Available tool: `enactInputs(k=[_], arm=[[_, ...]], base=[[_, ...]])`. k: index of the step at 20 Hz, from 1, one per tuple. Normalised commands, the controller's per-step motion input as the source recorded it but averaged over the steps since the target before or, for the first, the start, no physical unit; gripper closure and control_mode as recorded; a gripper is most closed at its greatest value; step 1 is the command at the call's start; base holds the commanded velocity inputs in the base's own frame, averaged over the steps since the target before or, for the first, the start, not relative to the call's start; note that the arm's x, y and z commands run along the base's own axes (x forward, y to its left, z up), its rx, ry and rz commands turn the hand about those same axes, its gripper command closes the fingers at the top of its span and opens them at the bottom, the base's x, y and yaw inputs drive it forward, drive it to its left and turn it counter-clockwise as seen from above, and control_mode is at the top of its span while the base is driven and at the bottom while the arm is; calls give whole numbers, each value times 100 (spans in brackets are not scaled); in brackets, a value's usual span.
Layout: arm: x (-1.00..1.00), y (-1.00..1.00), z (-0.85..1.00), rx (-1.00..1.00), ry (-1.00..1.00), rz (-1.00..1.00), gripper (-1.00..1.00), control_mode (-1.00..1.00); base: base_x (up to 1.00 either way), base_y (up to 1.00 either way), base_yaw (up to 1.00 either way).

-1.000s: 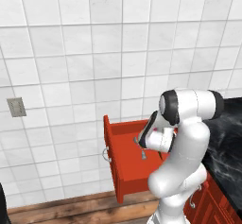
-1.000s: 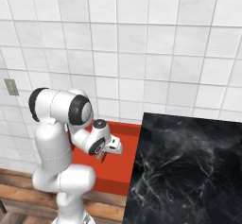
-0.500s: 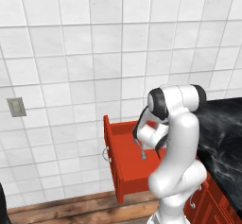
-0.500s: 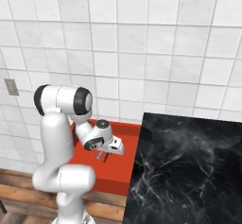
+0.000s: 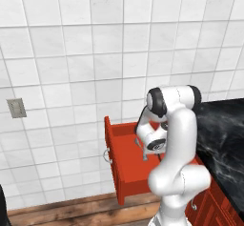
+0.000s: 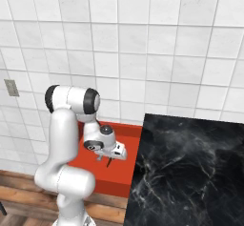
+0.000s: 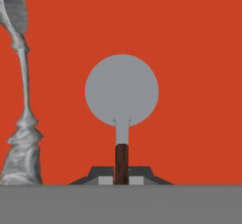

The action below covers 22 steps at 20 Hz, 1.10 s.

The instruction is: Organize the utensils by type. Pick up the wooden spoons from the counter and place them in the open cabinet. Then pick up the metallic utensils from the counter and place them in the open drawer.

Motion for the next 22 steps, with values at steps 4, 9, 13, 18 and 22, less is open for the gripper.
enactInputs(k=[4,9,13,18,22], arm=[[14,-3,-19,0,0,0,100,-100],[24,-1,-17,0,0,0,100,-100],[20,0,-16,0,0,0,100,-100],[19,0,-12,0,0,0,100,-100],[5,0,-1,1,0,0,-100,-100]], base=[[0,0,0],[0,0,0],[0,0,0],[0,0,0],[0,0,0]])
